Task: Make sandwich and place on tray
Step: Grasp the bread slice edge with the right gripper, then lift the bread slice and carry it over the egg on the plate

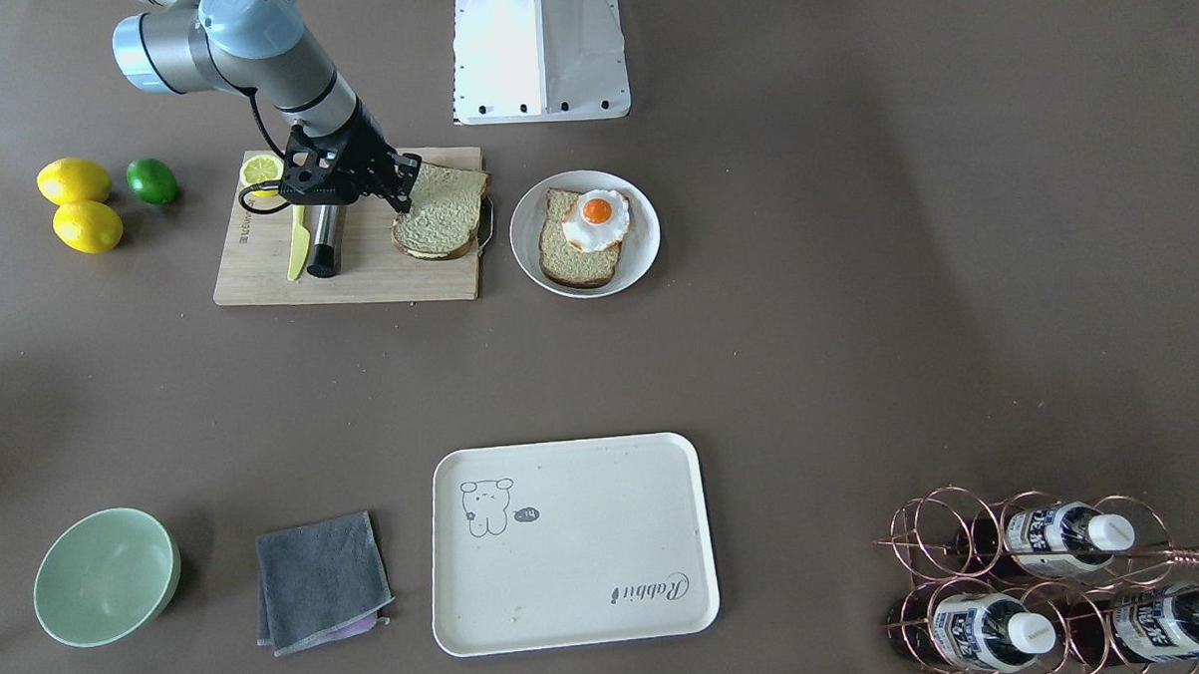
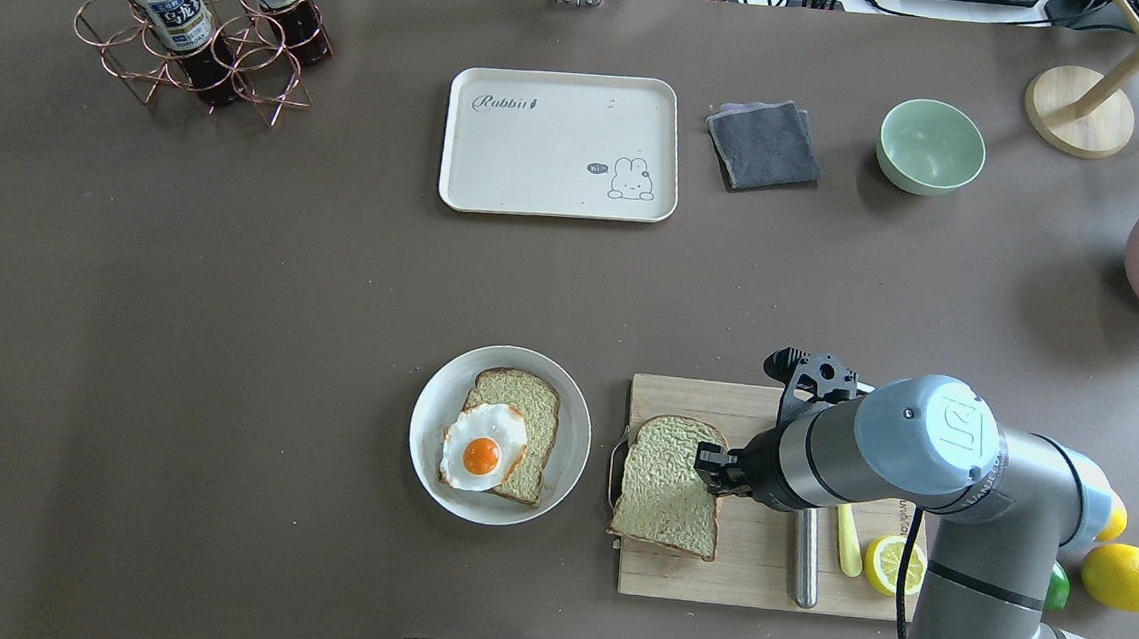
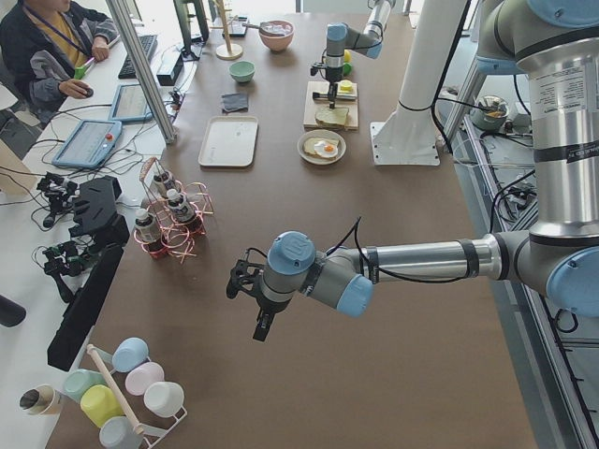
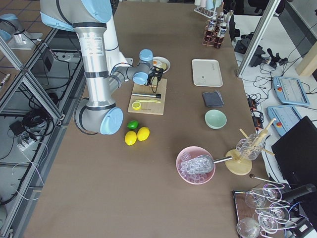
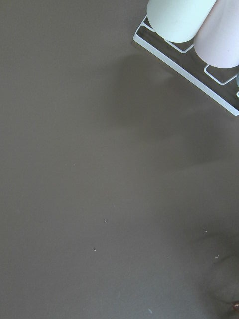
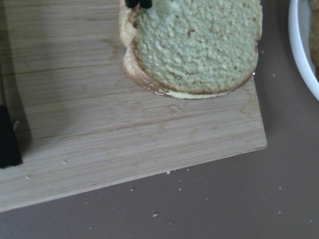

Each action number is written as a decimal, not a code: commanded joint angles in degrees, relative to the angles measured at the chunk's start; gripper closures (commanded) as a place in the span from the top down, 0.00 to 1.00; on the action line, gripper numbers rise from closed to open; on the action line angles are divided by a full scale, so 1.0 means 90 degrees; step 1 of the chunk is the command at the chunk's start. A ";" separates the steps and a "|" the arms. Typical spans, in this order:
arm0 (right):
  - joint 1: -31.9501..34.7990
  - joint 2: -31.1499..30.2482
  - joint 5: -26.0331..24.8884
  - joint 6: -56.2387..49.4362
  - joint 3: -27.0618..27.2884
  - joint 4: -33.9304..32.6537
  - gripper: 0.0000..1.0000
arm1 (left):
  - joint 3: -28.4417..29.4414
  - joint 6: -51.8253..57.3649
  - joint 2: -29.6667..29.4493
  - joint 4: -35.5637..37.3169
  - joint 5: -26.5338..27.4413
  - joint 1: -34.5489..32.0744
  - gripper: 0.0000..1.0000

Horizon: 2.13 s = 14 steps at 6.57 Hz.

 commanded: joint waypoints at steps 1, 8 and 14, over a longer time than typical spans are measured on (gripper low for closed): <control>0.0321 0.0083 0.0284 -0.0058 0.0227 -0.0008 0.00 | -0.0006 -0.0010 0.0000 0.0000 -0.0001 0.0000 0.98; 0.0794 0.1860 0.1156 -0.0556 -0.0620 0.0041 0.00 | -0.0016 -0.0010 0.0000 0.0000 -0.0050 0.0000 0.98; 0.0451 0.2398 0.1097 0.0134 -0.2096 0.1437 0.00 | -0.0270 -0.0010 0.0293 -0.0019 -0.0031 -0.0020 0.98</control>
